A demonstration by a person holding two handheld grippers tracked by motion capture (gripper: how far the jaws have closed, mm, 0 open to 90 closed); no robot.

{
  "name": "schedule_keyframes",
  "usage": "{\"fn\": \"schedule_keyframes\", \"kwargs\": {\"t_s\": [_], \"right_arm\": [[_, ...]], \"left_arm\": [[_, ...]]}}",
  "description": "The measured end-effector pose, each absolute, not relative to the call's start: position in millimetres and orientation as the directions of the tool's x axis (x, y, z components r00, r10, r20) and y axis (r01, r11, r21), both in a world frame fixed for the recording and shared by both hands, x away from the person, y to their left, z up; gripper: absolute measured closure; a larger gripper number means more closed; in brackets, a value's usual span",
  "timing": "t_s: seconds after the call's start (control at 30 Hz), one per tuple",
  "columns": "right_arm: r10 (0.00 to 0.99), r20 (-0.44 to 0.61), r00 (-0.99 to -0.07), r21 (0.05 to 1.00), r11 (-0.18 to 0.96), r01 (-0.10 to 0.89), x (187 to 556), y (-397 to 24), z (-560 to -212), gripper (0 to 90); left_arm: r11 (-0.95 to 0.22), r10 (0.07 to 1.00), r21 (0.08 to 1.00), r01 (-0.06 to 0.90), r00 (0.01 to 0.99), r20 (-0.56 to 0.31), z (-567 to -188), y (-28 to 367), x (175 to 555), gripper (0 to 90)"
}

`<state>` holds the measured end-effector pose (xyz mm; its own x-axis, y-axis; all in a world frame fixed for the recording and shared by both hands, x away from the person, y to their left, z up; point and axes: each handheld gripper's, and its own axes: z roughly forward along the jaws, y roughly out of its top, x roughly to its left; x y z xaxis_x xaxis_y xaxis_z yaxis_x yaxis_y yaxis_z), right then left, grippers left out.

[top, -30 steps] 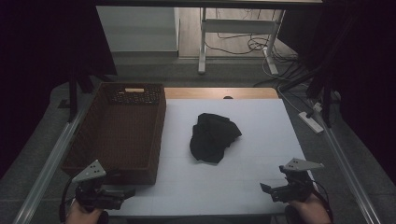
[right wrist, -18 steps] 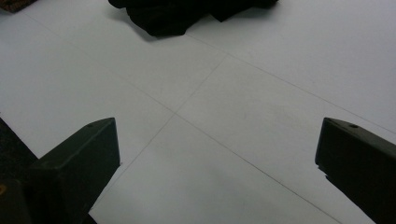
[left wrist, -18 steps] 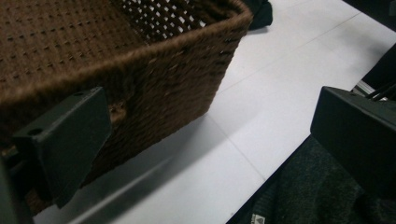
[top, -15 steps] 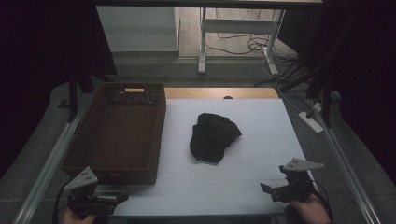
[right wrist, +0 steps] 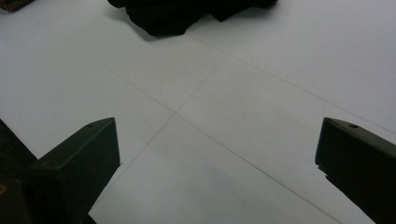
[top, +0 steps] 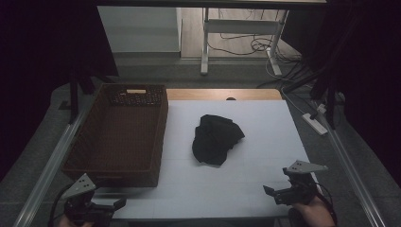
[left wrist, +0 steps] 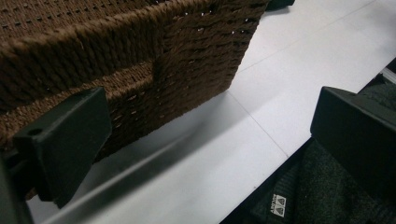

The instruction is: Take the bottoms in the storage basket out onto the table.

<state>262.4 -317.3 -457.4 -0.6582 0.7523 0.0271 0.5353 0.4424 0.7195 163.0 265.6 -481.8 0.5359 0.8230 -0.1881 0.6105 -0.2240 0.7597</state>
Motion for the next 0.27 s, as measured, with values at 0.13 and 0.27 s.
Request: {"fn": "schedule_keyframes", "kwargs": {"t_s": [0.13,0.27], "right_arm": [[0.753,0.028,-0.658,0.718,0.442,0.537,262.5,-316.8,-457.3,0.3],[0.752,0.025,-0.659,0.714,0.448,0.538,262.7,-316.1,-457.6,0.3]], "left_arm": [[-0.233,0.831,0.744,0.626,0.525,-0.182,-482.6,265.5,163.2,0.0],[-0.227,0.829,0.743,0.629,0.526,-0.192,-482.5,265.6,164.2,0.0]]}}
